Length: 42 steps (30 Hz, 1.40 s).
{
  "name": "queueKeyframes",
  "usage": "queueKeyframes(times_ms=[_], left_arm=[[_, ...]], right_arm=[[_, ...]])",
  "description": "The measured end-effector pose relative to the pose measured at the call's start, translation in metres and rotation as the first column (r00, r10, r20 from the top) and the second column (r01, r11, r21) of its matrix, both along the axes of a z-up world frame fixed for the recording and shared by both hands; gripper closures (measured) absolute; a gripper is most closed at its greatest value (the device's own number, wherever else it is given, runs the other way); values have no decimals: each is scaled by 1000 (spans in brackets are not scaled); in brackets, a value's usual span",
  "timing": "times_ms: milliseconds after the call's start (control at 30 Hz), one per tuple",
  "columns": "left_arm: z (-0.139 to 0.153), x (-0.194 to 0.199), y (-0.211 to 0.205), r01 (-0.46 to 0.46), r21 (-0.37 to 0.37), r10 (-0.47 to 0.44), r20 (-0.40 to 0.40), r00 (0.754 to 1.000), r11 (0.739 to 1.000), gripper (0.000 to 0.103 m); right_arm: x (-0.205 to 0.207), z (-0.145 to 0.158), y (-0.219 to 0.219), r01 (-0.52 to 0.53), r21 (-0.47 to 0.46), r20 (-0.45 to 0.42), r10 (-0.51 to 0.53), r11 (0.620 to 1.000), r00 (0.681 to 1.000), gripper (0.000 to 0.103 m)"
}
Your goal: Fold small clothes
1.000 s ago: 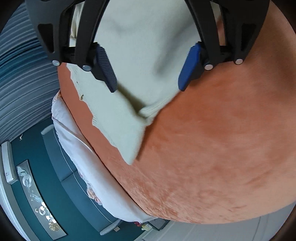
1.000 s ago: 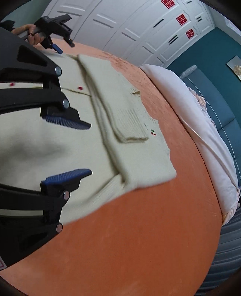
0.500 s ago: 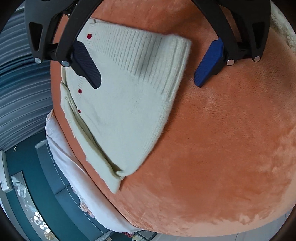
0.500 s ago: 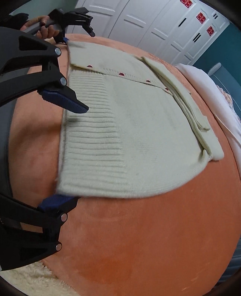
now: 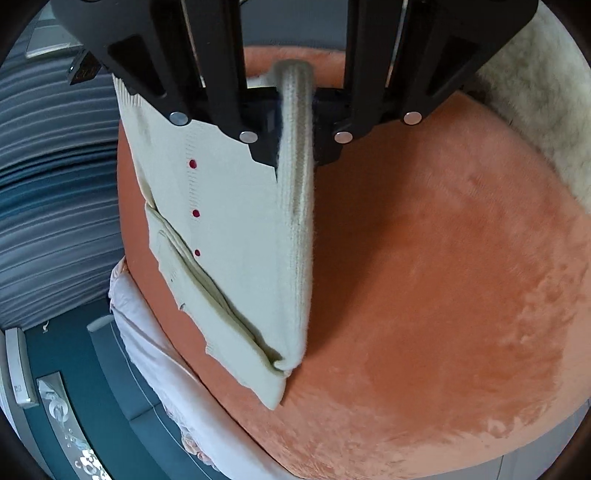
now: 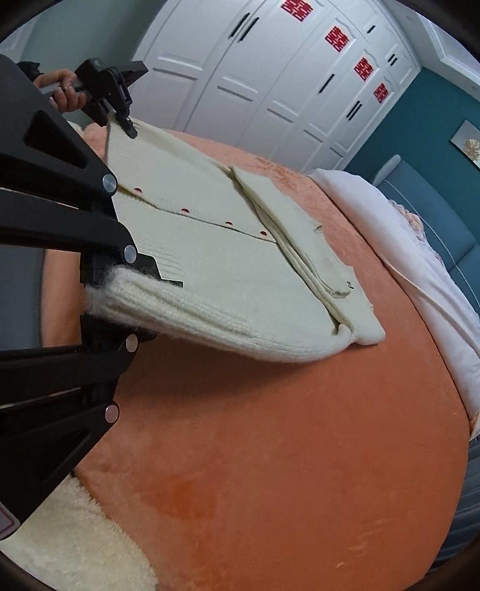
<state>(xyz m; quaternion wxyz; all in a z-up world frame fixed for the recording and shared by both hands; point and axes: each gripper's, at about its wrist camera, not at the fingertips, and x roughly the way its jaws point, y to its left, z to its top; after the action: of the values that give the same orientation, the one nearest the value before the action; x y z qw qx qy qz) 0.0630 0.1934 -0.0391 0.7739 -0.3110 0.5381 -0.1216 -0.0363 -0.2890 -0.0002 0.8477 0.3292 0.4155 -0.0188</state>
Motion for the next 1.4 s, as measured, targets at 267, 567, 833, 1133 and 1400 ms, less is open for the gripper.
queueKeyframes(times_ms=[267,567,833,1133,1400], left_arm=[[3,-126,23,157,57,-151,-104,983,986,95],[92,-3,30,-12,-114,36,215,976,993,94],[11,144,-22,-199,176,180,118,977,964,54],[-2,127,-4,-156,119,139,137,981,981,18],[-22,158,-50,8,184,-24,85,996,983,61]], right_arm=[[-108,-8,49,-414,-56,-200,396,909,896,96],[-25,82,-22,-217,22,246,205,976,947,96],[119,-11,-66,204,148,128,-223,968,966,84],[126,-16,-40,155,-136,57,-148,979,987,44],[167,-57,-40,64,-214,-66,-80,975,995,56]])
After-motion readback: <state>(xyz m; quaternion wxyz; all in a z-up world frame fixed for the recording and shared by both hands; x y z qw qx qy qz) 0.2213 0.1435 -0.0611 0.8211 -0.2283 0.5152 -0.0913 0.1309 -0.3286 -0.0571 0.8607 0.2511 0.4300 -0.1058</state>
